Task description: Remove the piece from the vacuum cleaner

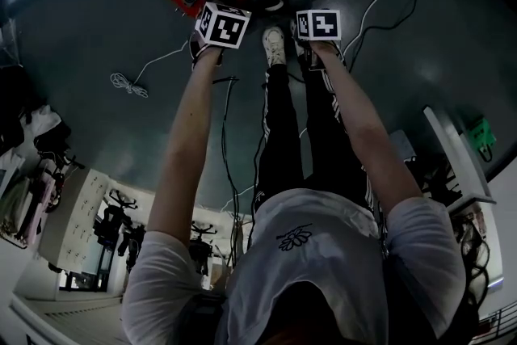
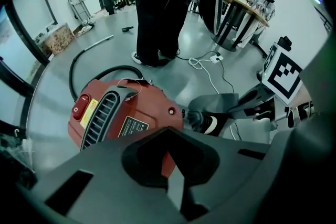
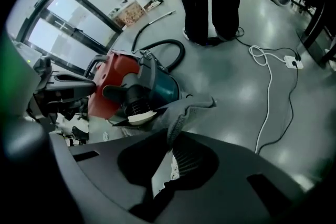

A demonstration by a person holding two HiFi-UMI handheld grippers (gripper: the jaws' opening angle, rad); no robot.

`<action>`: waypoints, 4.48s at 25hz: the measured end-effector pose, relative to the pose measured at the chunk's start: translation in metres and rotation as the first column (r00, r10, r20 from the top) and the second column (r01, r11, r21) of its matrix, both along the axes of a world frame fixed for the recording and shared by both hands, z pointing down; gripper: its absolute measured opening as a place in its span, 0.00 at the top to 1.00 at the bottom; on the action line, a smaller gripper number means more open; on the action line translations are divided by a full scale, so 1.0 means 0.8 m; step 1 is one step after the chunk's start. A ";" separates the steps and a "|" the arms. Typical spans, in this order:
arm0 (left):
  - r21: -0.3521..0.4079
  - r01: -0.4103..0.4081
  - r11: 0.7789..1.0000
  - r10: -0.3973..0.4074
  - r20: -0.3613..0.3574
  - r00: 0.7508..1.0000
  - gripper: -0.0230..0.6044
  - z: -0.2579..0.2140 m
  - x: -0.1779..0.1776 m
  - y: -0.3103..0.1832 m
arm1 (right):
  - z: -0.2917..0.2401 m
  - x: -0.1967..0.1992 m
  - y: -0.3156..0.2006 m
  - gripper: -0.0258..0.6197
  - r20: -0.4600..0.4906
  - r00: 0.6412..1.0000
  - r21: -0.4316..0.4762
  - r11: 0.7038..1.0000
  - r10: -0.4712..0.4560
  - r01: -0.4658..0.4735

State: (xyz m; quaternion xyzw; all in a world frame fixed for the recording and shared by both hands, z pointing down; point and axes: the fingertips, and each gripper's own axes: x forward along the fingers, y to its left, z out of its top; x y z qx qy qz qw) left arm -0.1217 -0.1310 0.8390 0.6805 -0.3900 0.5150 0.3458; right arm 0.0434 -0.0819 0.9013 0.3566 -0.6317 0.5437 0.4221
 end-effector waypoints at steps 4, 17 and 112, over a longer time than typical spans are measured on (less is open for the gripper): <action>-0.005 0.020 1.000 -0.020 0.003 1.000 0.95 0.001 0.005 0.002 | -0.009 -0.005 0.005 0.90 -0.043 0.977 0.084 0.974 -0.207 0.210; 0.006 0.029 1.000 -0.029 0.001 1.000 0.95 0.003 0.000 0.001 | -0.023 -0.017 0.014 0.91 0.013 0.990 0.012 0.990 -0.140 0.140; 0.908 0.397 -0.137 -0.134 -0.414 0.901 0.95 -0.866 -0.089 0.135 | -0.961 -0.160 -0.023 0.91 0.401 0.746 0.915 0.273 -0.532 -0.297</action>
